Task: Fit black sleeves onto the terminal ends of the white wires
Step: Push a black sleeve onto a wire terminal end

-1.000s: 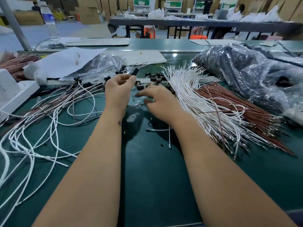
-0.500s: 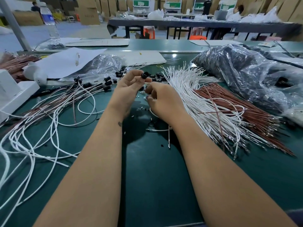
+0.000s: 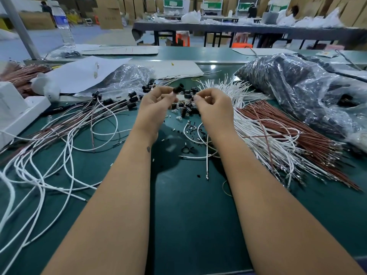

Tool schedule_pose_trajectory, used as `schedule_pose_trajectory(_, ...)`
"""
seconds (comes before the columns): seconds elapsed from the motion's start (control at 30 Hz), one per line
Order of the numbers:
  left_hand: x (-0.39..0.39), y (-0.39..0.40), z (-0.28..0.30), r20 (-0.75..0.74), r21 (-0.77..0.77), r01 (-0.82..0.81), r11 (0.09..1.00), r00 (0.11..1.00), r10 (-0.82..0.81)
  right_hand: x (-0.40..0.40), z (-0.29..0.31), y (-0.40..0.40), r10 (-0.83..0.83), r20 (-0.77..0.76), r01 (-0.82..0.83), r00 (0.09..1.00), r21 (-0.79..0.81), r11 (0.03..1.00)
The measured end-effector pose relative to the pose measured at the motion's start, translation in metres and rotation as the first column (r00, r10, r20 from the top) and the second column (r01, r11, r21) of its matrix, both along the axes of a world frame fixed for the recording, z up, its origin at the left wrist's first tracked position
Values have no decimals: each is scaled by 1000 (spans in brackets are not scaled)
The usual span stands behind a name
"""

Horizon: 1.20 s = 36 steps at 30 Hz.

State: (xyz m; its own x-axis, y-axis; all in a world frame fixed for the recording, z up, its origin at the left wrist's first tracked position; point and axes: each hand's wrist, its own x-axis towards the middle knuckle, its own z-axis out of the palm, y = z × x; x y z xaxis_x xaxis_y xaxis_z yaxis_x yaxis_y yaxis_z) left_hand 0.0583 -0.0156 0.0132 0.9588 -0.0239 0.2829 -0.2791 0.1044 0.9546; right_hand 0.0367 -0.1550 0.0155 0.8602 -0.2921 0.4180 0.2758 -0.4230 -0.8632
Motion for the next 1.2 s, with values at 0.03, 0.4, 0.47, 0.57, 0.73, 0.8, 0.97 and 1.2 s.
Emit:
schedule_pose_trajectory(0.03, 0, -1, -1, 7, 41, -17, 999, 1000, 17, 0, 1, -2, 4, -12, -3, 1000, 95, 996)
schedule_pose_trajectory(0.4, -3, -11, -3, -79, 408, 23, 912, 997, 10, -2, 7, -4, 97, -40, -72, 995, 414, 907)
schedule_pose_trajectory(0.47, -3, -11, -2, -78, 408, 15, 913, 997, 18, -2, 6, -4, 92, -45, -66, 995, 396, 916)
schedule_pose_trajectory(0.57, -3, -12, -2, -72, 405, 10, 914, 997, 21, -1, 5, -5, 83, -55, -54, 995, 400, 915)
schedule_pose_trajectory(0.73, -2, -11, -4, -61, 395, 8, 918, 998, 17, 0, 3, -5, 98, -60, -67, 993, 392, 917)
schedule_pose_trajectory(0.8, -1, -11, -5, -52, 390, -3, 921, 998, 25, 0, 3, -5, 105, -60, -74, 993, 385, 920)
schedule_pose_trajectory(0.97, 1, -11, -7, -26, 405, -28, 914, 999, 42, 1, 1, -3, 136, -66, -106, 989, 336, 936)
schedule_pose_trajectory(1.2, -1, -11, -6, 84, 427, -51, 903, 996, 17, 1, -1, -6, 112, -58, -85, 992, 350, 933)
